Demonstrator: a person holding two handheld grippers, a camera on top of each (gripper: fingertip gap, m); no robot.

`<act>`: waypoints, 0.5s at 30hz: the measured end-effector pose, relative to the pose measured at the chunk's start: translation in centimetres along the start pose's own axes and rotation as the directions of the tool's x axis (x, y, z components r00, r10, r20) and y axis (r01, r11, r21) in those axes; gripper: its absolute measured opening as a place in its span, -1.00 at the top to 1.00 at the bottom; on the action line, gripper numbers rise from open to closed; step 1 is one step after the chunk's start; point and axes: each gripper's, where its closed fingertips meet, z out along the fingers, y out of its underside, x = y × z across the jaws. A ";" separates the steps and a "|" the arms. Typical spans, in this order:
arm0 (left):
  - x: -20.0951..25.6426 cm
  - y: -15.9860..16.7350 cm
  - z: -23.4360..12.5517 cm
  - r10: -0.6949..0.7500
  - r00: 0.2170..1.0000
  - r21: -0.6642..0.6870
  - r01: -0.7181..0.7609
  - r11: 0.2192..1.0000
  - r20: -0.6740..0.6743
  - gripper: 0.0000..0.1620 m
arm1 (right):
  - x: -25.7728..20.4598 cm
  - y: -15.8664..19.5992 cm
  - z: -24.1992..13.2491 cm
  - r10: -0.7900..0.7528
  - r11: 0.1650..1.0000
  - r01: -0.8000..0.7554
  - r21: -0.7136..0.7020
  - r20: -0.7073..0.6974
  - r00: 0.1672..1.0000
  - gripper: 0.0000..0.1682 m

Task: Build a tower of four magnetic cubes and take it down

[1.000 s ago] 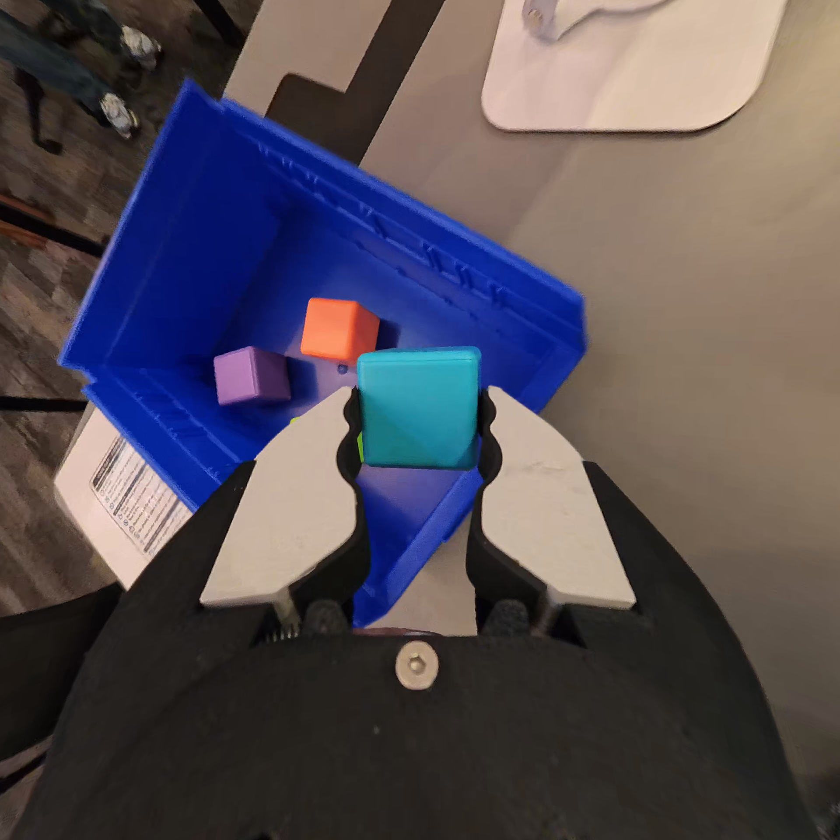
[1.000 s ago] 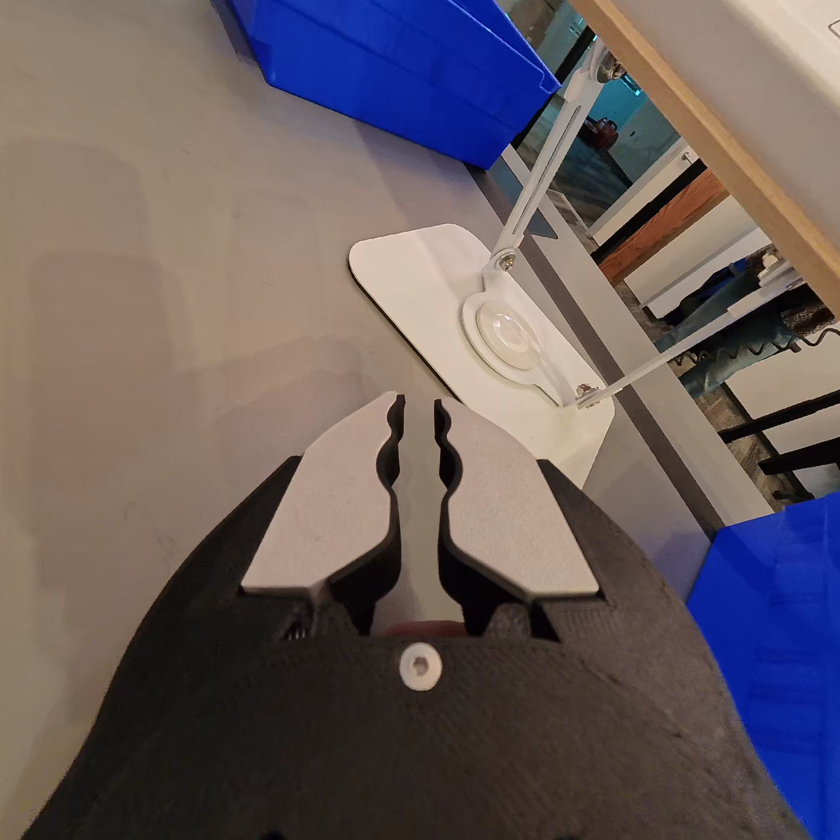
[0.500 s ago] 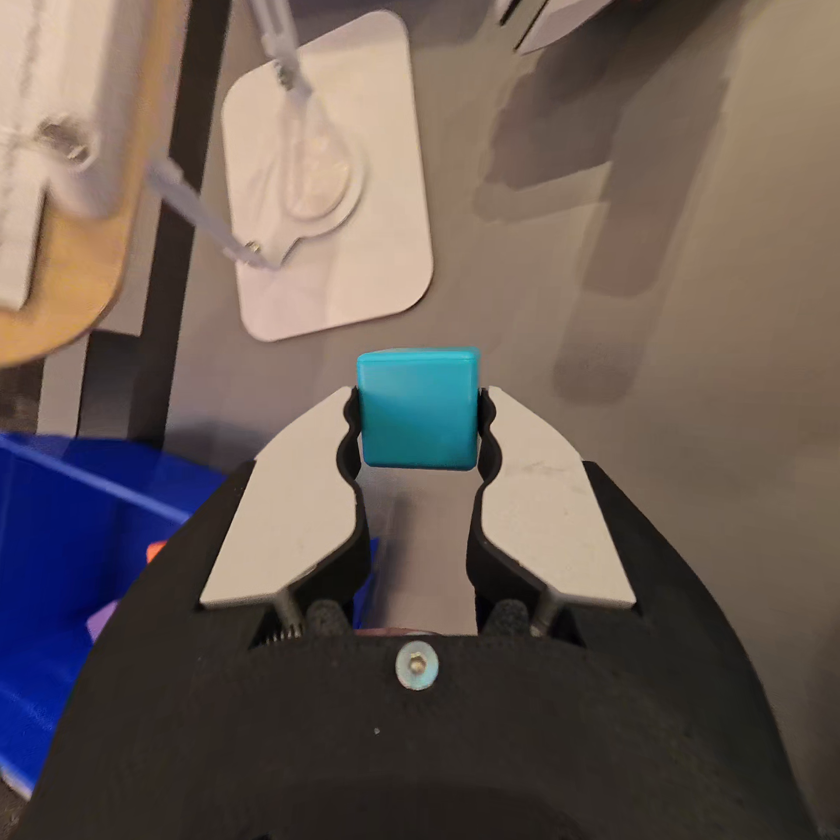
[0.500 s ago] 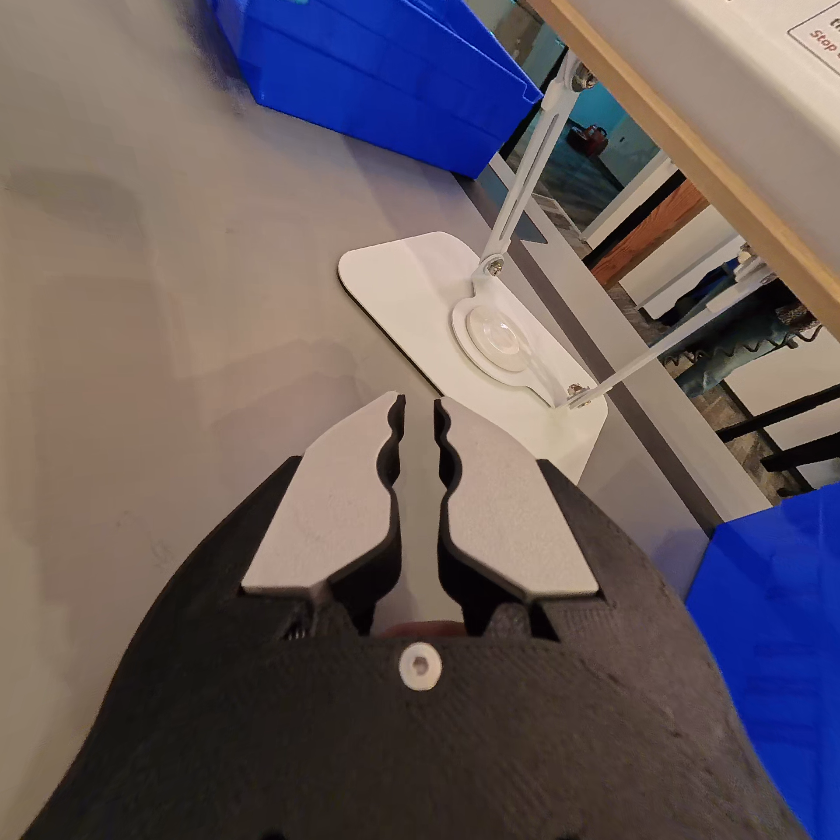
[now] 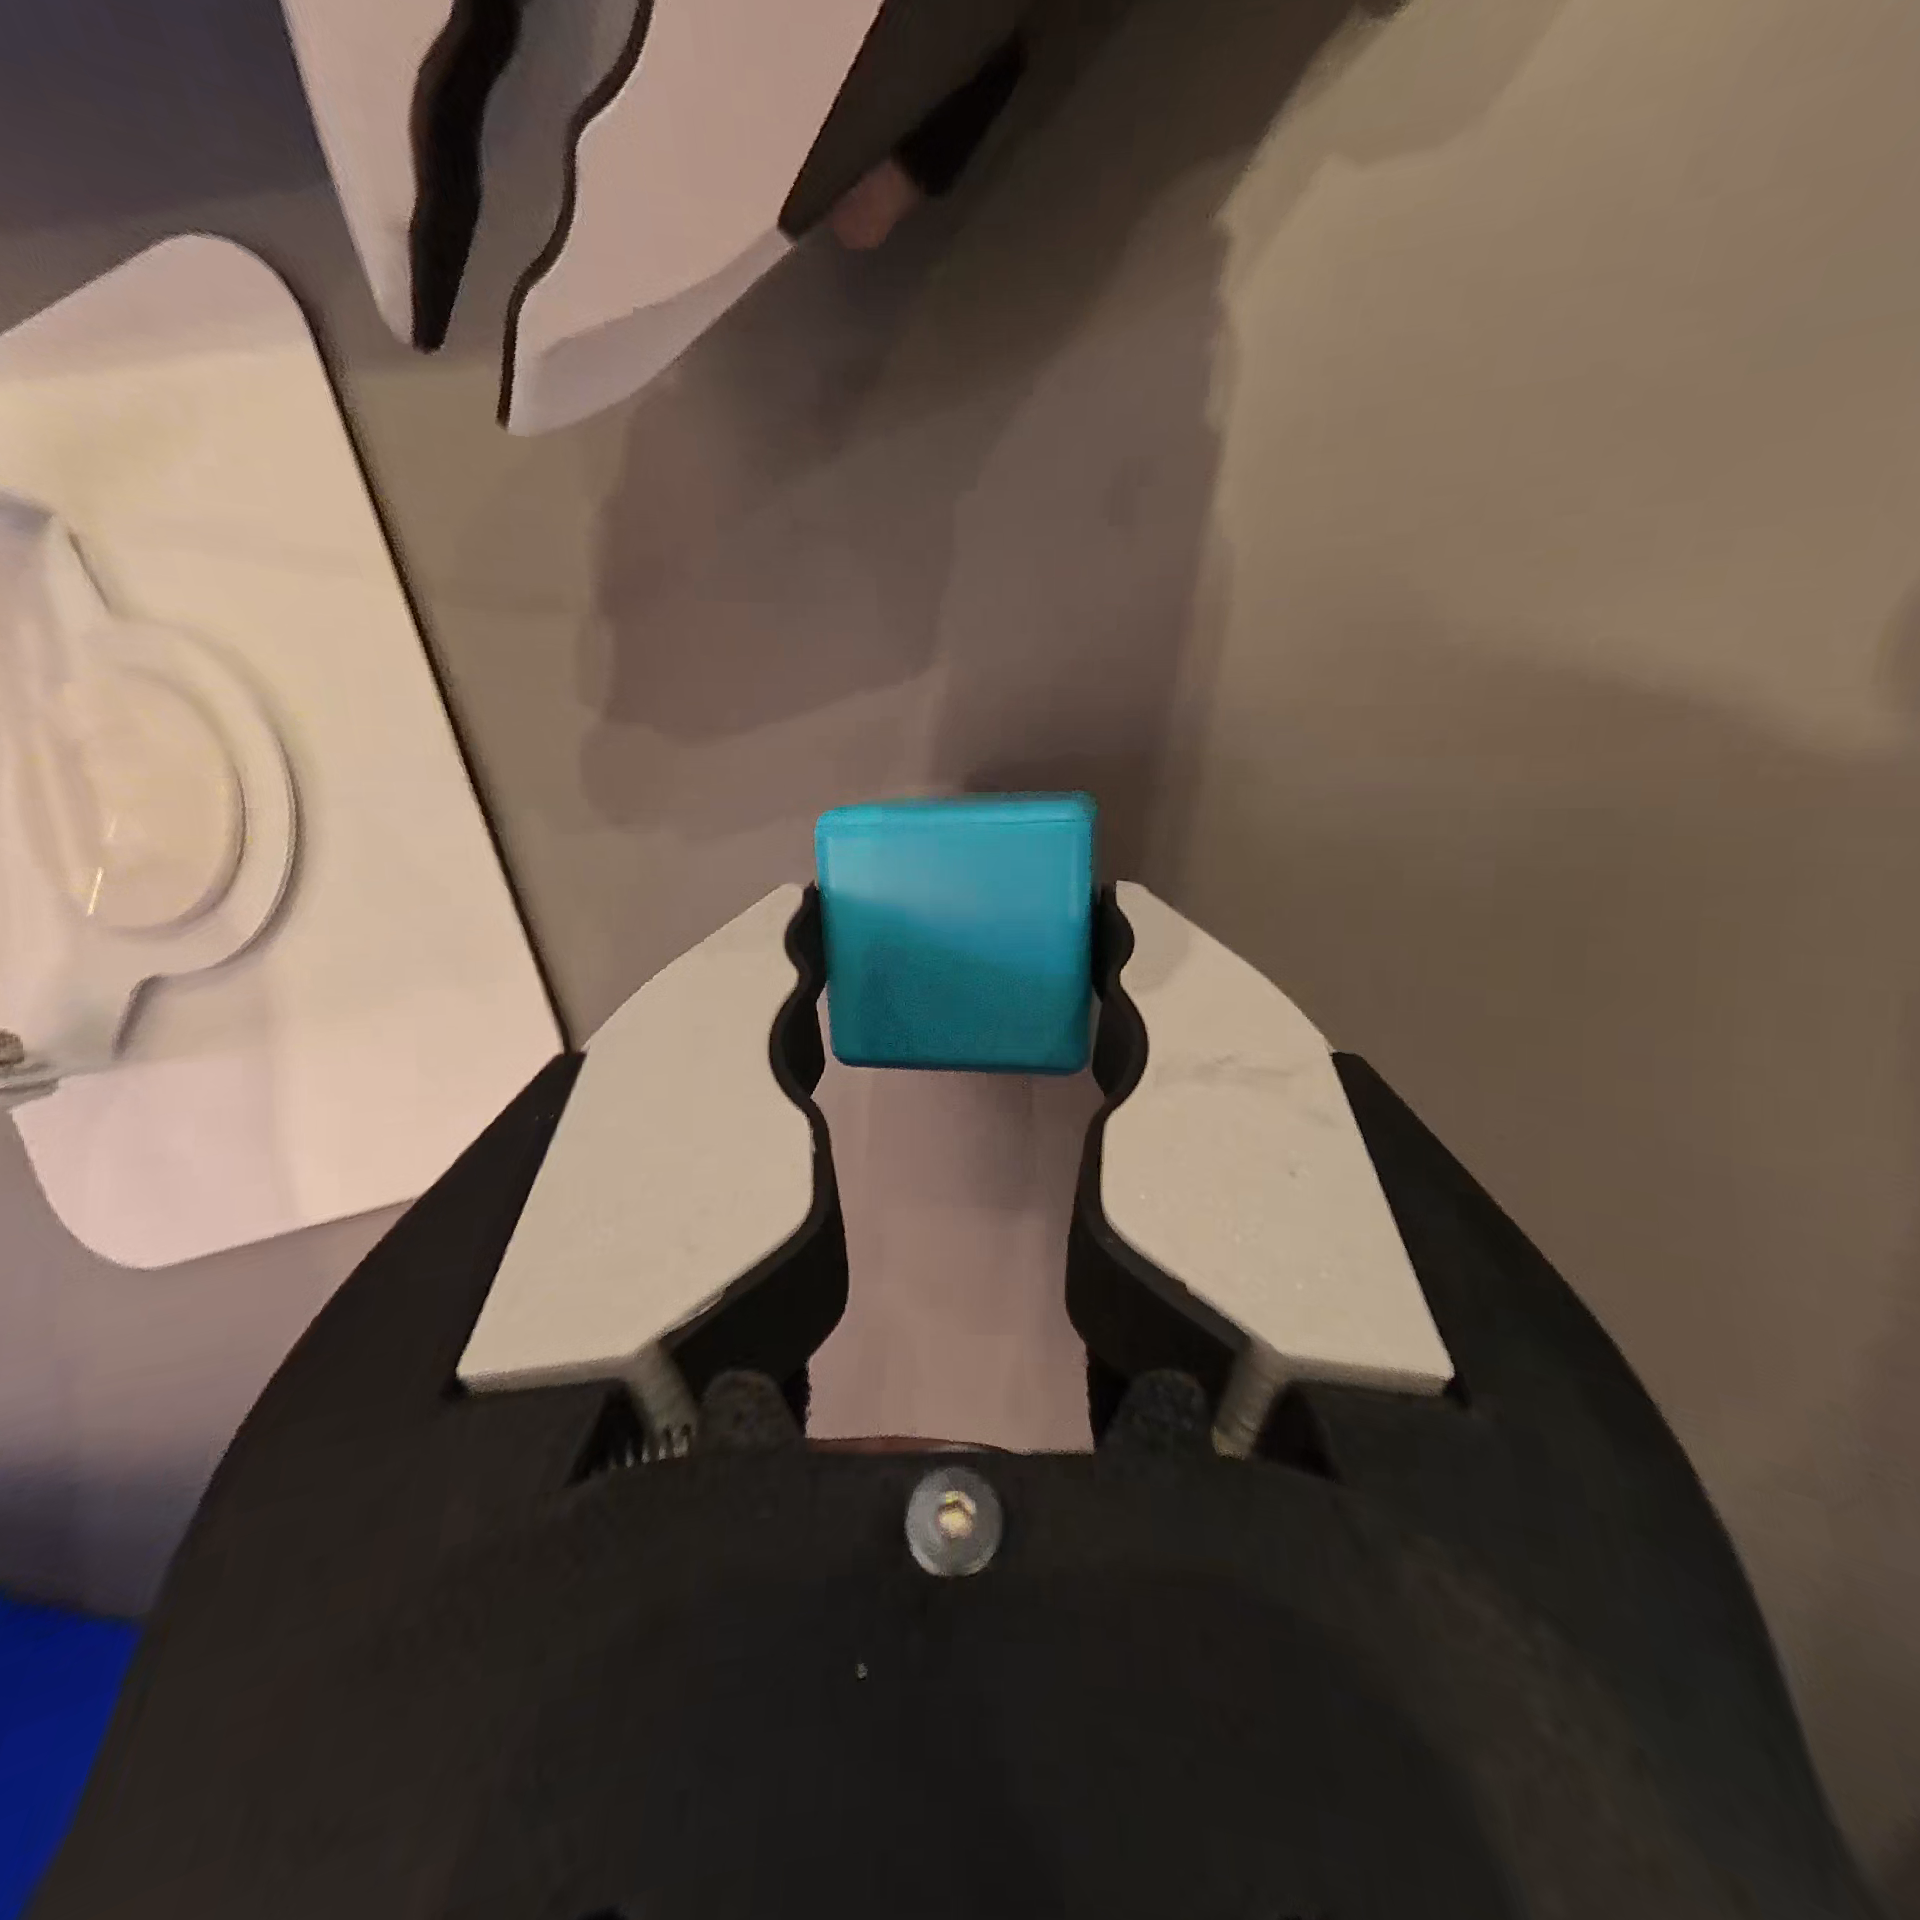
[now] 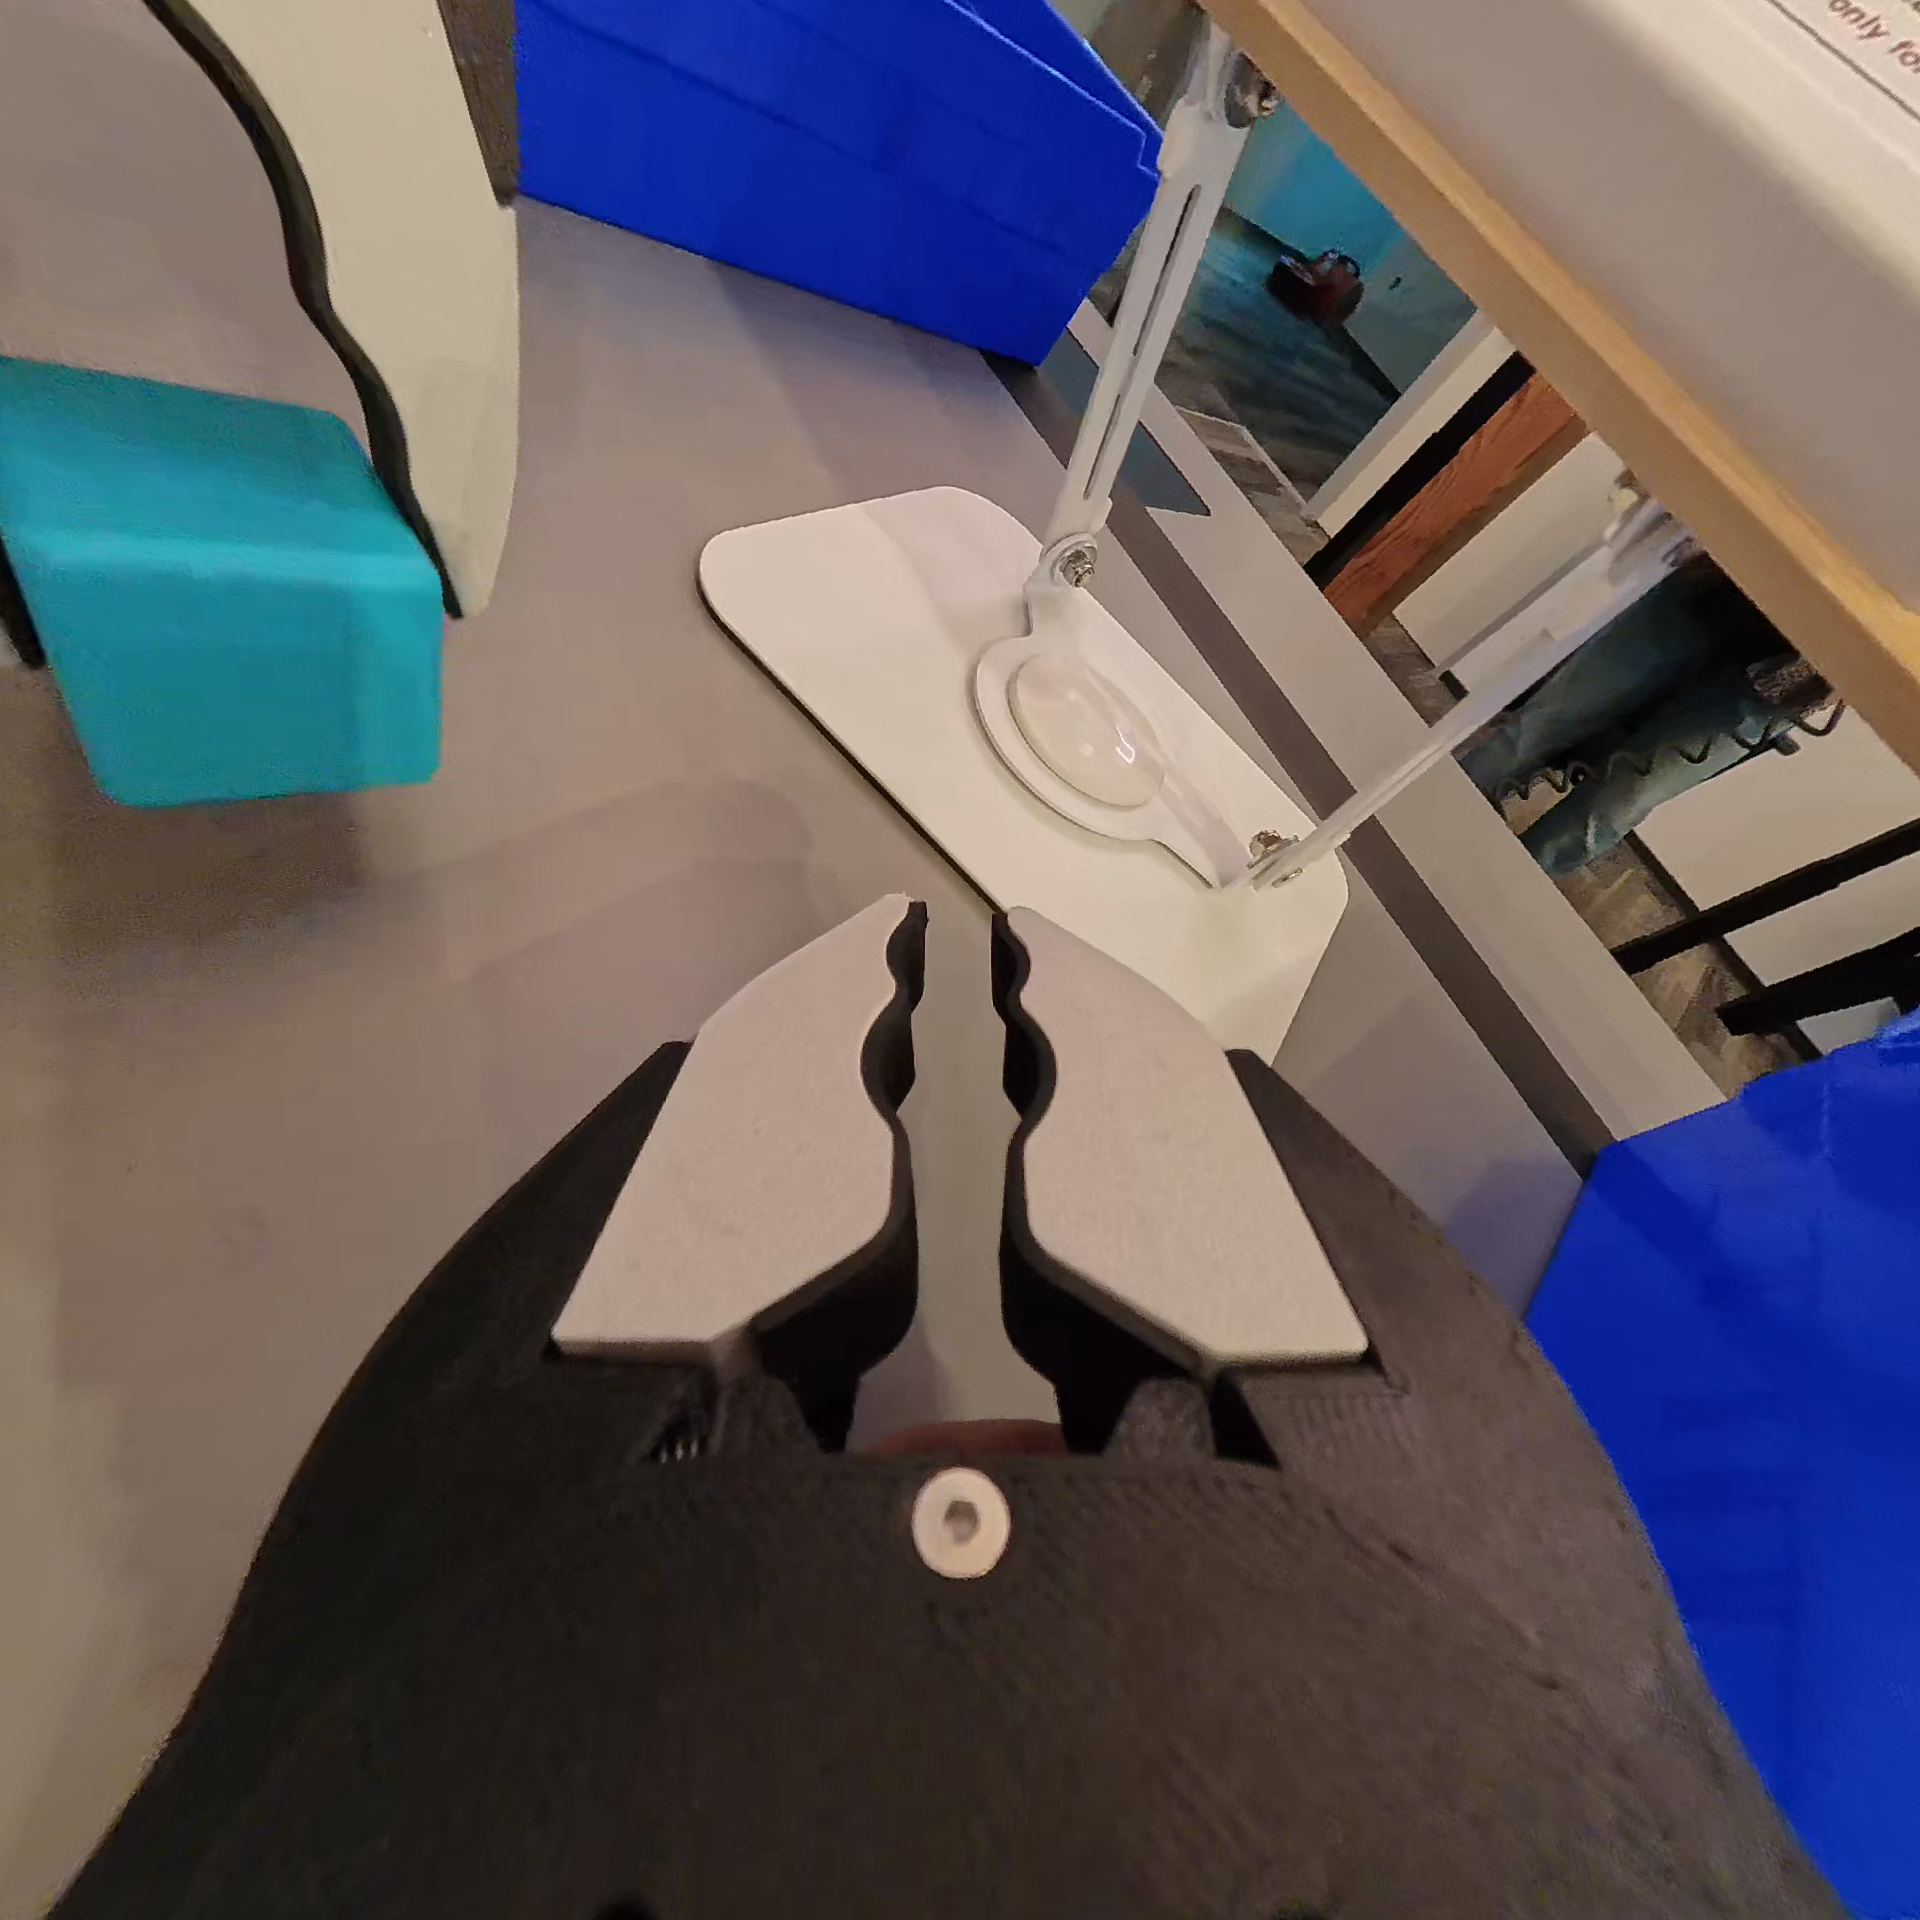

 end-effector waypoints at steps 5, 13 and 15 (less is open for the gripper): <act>1.2 -1.1 1.0 -0.006 1.000 -0.006 0.005 1.000 -0.016 0.39 | 0.0 0.0 0.0 -0.003 1.000 0.003 0.000 0.001 1.000 0.86; 2.2 -1.3 2.0 -0.005 0.999 -0.018 0.005 1.000 -0.040 0.40 | -0.1 0.0 0.1 -0.007 1.000 0.007 -0.002 0.002 1.000 0.86; 2.2 -1.3 2.0 -0.007 0.999 -0.021 0.007 1.000 -0.037 0.40 | -0.1 0.0 0.1 -0.008 1.000 0.008 -0.002 0.002 1.000 0.86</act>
